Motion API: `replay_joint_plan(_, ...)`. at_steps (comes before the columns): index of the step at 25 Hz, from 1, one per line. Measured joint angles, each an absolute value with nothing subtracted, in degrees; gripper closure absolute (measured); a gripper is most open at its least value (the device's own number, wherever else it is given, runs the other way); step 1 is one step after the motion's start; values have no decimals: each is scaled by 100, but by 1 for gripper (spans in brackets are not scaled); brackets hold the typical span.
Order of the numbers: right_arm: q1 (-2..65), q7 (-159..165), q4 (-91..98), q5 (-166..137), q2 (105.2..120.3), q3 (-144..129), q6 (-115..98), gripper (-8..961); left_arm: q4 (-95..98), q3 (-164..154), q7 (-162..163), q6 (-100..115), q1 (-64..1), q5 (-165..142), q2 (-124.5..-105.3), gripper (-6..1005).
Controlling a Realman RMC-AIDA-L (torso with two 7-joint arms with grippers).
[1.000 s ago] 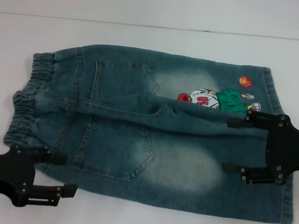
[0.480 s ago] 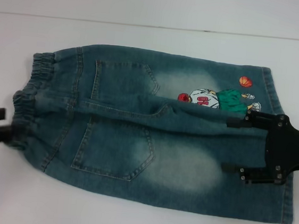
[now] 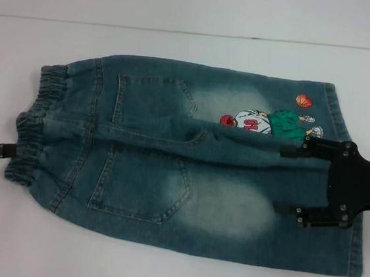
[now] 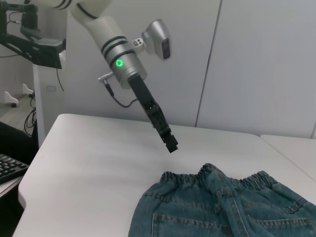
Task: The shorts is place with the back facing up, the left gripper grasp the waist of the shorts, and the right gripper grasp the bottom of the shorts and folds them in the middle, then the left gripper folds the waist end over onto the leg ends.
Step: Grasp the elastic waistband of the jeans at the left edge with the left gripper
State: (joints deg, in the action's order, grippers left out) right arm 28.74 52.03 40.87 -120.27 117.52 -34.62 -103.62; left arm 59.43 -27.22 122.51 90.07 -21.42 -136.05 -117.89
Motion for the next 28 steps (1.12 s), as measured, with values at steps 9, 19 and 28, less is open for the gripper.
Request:
replay_joint_plan(9, 2866, 5186, 4087, -12032, 11727, -3453, -10362, 92, 5712, -2769, 12865, 9071, -2586, -14258, -11617, 205)
replay_joint_plan(19, 2880, 5107, 4087, -12033, 11757, -3481, -10337, 93, 5395, -2810, 12926, 8873, -2748, -14543, -11607, 206)
replay_joint_plan(28, 2891, 5106, 4087, -12032, 11760, -3480, -10335, 93, 5328, -2953, 12952, 8746, -2791, -14660, -11610, 217)
